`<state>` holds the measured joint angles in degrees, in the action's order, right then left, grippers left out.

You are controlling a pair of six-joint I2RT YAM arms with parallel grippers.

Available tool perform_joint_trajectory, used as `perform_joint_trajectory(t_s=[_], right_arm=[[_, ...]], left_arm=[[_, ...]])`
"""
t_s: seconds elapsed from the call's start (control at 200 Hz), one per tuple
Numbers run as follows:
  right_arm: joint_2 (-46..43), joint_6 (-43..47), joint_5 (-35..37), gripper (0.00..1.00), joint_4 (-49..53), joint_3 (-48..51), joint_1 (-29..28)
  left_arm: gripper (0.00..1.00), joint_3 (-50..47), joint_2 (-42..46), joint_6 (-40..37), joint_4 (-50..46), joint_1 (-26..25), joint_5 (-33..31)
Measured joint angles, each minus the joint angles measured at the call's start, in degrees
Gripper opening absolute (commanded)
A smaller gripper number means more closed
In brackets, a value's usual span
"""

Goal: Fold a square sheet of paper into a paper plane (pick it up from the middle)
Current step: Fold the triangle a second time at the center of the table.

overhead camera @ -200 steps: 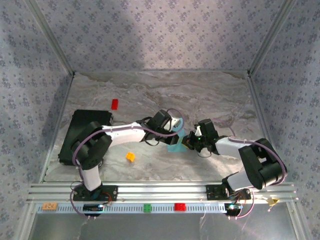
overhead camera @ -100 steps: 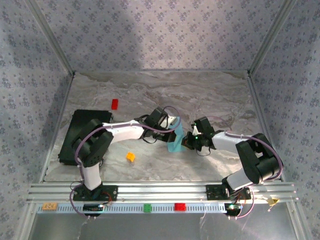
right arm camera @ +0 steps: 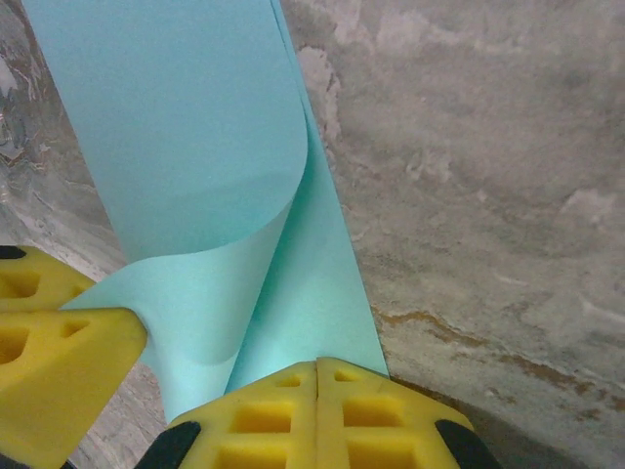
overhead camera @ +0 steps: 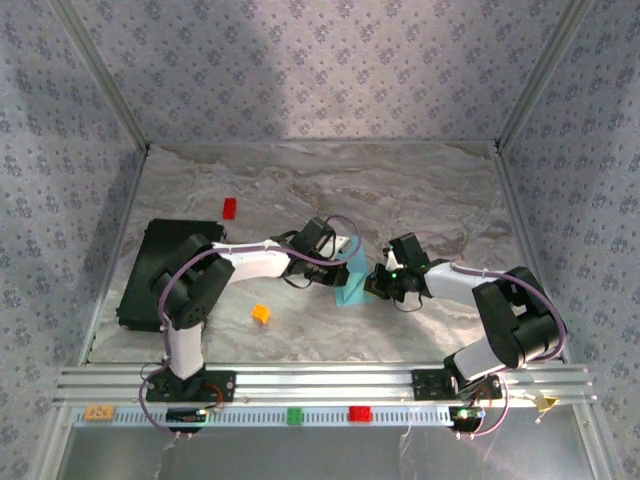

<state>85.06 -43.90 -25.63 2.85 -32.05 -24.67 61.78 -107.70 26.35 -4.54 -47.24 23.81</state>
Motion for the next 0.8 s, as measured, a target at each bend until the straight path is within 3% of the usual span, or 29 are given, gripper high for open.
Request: perform_joint_trajectory(t_s=[0.4,0.805], right_arm=[[-0.1,0.0,0.2,0.04,0.2,0.0,0.0],[-1.2,-0.2,-0.7,0.07,0.6,-0.3,-0.2]], left_arm=[[0.0,0.4,-1.7,-0.8,-1.9,0.0,-2.8],[0.0,0.5,-2.2,-0.3,-1.1,0.3,-1.0]])
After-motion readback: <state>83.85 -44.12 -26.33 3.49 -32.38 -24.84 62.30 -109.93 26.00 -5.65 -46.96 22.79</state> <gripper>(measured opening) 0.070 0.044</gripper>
